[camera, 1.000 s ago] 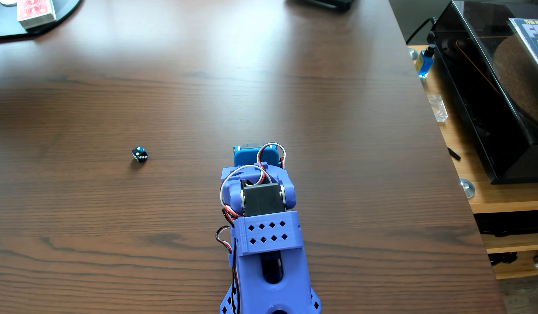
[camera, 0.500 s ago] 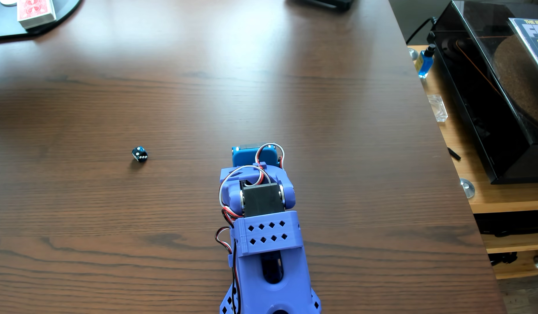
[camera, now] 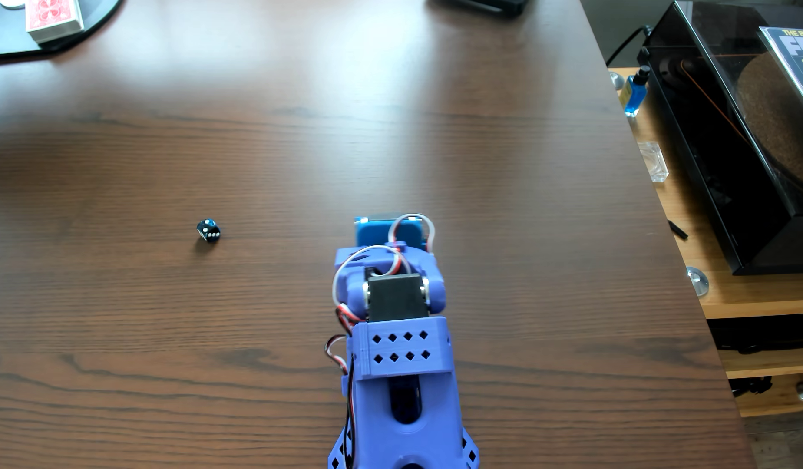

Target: Grab the blue dice

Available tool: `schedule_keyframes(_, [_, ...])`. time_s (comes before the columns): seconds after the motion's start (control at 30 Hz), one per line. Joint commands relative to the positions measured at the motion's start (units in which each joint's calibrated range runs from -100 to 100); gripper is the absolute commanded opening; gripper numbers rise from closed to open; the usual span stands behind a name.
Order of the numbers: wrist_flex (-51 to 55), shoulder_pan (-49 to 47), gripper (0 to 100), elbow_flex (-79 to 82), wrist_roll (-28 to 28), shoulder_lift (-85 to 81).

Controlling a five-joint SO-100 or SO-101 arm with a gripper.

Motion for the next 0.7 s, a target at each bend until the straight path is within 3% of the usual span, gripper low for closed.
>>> schedule_keyframes(0.0, [0.16, 1.85, 4, -12.40, 5.70, -0.66])
schedule_keyframes(0.1, [2.38, 0.62, 4, -19.73, 8.85, 2.69])
schedule_keyframes(0.2, [6.65, -4.53, 4, -29.22, 14.79, 11.14])
schedule_keyframes(0.4, [20.16, -16.56, 4, -54.36, 20.52, 31.99])
schedule_keyframes(0.67, [41.20, -37.92, 4, -83.83, 21.68, 60.79])
